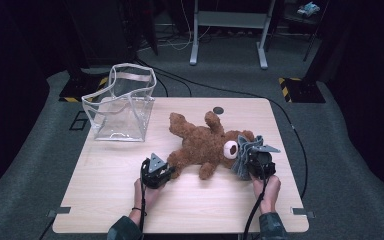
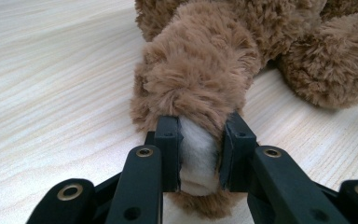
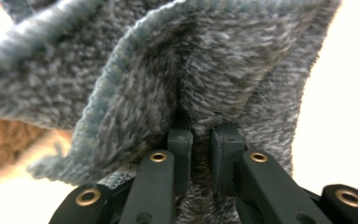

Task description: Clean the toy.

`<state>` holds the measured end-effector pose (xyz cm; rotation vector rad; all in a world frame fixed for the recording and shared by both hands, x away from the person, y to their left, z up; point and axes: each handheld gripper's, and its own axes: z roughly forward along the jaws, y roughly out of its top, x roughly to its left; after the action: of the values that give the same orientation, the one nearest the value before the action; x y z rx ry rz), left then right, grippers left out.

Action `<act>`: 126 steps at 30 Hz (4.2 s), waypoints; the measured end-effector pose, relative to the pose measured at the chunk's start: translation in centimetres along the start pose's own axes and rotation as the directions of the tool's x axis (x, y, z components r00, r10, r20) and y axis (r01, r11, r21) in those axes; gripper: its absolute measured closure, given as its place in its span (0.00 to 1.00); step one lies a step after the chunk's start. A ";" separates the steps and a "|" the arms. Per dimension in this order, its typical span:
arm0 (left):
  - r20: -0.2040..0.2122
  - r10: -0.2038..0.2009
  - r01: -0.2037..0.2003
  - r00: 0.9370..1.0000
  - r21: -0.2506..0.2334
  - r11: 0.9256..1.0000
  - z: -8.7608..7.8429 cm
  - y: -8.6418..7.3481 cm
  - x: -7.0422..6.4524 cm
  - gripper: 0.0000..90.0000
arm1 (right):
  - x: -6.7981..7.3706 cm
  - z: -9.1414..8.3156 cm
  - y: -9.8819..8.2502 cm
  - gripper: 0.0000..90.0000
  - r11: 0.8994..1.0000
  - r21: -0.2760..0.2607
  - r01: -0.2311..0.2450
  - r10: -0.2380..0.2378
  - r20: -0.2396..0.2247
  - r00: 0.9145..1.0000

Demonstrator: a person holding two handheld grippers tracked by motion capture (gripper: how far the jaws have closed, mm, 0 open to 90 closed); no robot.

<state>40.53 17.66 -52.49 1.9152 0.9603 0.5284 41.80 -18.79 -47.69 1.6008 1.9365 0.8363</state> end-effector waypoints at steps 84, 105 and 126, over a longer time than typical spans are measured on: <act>0.029 -0.003 0.003 1.000 0.005 1.000 0.0 0.0 0.2 0.80 | -1.2 -0.6 2.4 0.88 0.999 -0.038 -0.004 0.006 0.044 0.999; 0.035 -0.003 0.002 0.999 0.011 1.000 0.0 0.1 0.3 0.80 | 0.6 0.3 7.6 0.88 0.999 -0.037 0.030 -0.030 0.007 1.000; 0.036 -0.007 0.007 0.999 0.013 1.000 0.0 0.1 0.3 0.80 | 5.9 -2.9 6.0 0.88 0.976 -0.097 0.195 -0.203 -0.084 0.976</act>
<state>40.72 17.85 -52.44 1.9258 0.9485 0.4830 42.65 -12.70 -41.27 1.3125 2.0541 0.9133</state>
